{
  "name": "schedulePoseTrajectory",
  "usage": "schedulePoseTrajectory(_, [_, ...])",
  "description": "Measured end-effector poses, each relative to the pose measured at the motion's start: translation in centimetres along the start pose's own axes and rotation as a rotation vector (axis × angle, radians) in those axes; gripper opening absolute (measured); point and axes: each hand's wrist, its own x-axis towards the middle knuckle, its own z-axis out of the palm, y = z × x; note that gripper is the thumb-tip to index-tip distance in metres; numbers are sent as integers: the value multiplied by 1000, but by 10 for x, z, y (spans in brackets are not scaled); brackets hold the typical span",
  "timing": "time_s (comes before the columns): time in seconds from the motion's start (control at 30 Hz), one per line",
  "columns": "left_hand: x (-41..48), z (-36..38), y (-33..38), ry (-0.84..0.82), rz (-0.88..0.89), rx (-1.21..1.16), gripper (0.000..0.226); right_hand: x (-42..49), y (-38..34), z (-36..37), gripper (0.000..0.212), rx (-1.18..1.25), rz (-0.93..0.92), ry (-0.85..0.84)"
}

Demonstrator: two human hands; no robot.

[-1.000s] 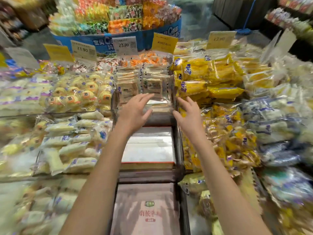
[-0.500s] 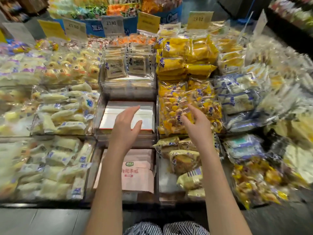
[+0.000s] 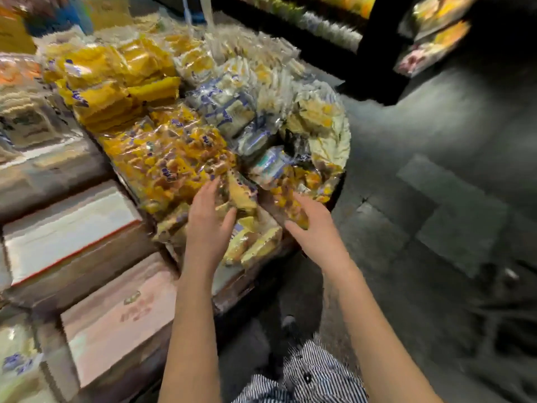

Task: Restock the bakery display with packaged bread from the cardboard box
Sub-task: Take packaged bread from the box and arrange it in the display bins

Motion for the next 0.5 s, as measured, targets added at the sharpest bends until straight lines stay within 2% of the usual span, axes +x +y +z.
schedulePoseTrajectory(0.13, [7, 58, 58, -121, 154, -47, 61, -34, 47, -65, 63, -1, 171, 163])
schedulePoseTrajectory(0.27, [8, 123, 126, -249, 366, -83, 56, -62, 90, -131, 63, 4, 238, 376])
schedulePoseTrajectory(0.33, [3, 158, 161, -325, 418, -99, 58, -77, 117, -162, 64, 32, 287, 460])
schedulePoseTrajectory(0.5, [-11, 261, 266, -442, 585, -151, 61, -110, 205, -247, 65, 80, 392, 607])
